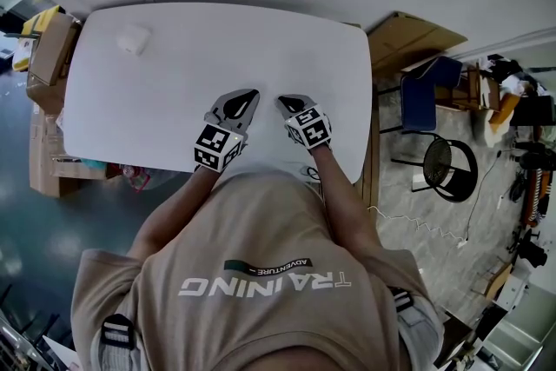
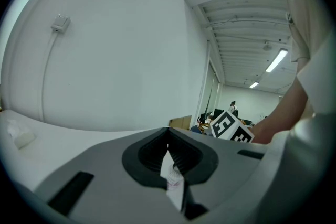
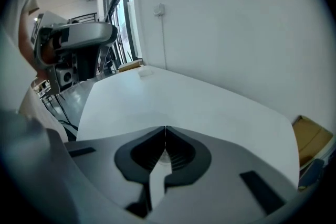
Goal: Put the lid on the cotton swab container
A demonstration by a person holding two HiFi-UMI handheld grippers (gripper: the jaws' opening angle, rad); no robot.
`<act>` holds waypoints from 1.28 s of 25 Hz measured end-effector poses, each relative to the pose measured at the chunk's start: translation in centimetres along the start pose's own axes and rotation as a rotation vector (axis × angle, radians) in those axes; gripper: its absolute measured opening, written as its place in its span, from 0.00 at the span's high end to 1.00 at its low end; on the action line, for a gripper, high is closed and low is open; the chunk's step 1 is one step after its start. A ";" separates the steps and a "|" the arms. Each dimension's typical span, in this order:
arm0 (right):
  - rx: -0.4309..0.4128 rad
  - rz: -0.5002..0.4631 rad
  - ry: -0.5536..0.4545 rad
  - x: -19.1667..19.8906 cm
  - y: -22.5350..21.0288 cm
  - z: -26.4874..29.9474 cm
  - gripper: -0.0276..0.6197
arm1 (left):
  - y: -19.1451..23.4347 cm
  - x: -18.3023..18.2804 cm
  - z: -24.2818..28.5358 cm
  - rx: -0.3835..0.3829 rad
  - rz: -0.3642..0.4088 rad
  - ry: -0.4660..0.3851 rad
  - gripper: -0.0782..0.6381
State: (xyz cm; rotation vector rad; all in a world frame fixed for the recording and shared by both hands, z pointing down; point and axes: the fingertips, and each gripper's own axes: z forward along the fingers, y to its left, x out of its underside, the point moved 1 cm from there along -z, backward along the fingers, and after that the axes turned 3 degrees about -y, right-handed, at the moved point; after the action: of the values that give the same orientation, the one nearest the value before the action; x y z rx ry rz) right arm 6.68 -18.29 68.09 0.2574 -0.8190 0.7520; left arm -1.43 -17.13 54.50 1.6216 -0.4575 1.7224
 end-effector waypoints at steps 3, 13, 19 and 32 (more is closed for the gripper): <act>0.014 0.015 -0.012 0.0 0.0 0.0 0.93 | -0.1 -0.4 -0.2 0.000 0.008 -0.008 0.87; 0.045 -0.038 -0.136 -2.0 0.0 -1.6 0.93 | 0.5 -2.6 -1.7 -0.026 0.069 -0.060 0.87; 0.089 -0.155 -0.261 -6.3 0.8 -5.9 0.93 | 1.8 -5.4 -2.7 -0.042 0.127 -0.130 0.87; 0.267 -0.097 -0.612 -13.8 1.5 -17.6 0.93 | -0.3 -10.4 -2.6 0.005 0.132 -0.245 0.87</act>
State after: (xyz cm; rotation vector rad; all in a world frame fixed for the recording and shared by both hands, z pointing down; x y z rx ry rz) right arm 9.49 -15.72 46.03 0.7872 -1.2710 0.6969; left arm -3.49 -17.77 44.03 1.8521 -0.6915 1.6245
